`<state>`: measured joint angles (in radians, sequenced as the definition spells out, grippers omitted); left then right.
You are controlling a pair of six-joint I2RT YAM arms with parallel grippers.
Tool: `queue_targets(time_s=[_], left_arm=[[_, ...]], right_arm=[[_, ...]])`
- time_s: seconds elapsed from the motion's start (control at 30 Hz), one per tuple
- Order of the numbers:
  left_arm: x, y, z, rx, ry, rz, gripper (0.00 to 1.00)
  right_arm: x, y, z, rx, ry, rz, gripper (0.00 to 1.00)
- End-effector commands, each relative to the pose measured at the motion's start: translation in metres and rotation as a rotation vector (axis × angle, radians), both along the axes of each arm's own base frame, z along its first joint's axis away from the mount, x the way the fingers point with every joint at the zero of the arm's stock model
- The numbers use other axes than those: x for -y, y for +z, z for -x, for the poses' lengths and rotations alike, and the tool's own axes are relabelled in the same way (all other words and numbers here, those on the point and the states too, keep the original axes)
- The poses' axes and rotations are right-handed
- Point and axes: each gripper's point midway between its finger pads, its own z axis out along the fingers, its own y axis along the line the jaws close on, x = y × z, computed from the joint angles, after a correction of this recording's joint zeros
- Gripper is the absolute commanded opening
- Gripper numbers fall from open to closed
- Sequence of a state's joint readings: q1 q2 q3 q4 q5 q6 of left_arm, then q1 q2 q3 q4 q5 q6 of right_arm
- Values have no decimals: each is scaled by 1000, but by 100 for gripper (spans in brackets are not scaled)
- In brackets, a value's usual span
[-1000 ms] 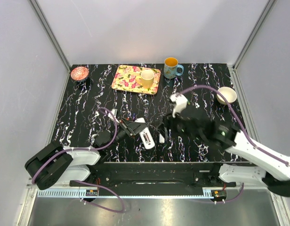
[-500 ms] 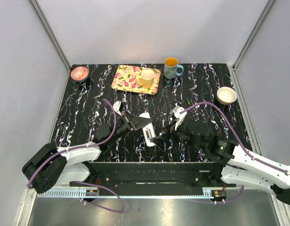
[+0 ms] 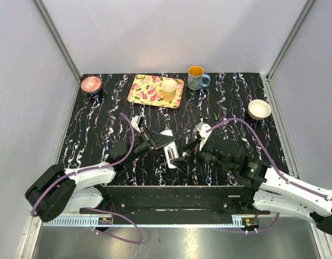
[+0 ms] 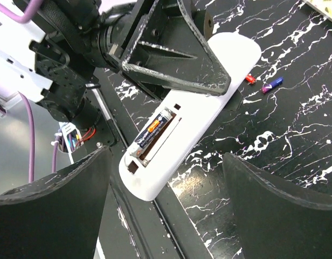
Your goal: Load the batteries into the remote control
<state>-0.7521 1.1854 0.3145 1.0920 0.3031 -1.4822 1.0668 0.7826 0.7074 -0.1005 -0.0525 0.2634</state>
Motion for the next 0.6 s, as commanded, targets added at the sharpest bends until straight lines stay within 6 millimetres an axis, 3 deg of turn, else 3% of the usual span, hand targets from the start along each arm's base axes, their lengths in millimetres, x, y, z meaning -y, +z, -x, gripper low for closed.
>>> queue_targets(time_s=[0.0,0.13,0.57], left_arm=[[-3,30,3,64,0,61,0],[-4,31,4,67,-2,63,0],[-2,30,11,79,-14,67,0]], right_arm=[[-8,9,1,37,40,-8,93],[-10,0,-3,25,29,31,92],[-9,1,-5,31,18,31,92]])
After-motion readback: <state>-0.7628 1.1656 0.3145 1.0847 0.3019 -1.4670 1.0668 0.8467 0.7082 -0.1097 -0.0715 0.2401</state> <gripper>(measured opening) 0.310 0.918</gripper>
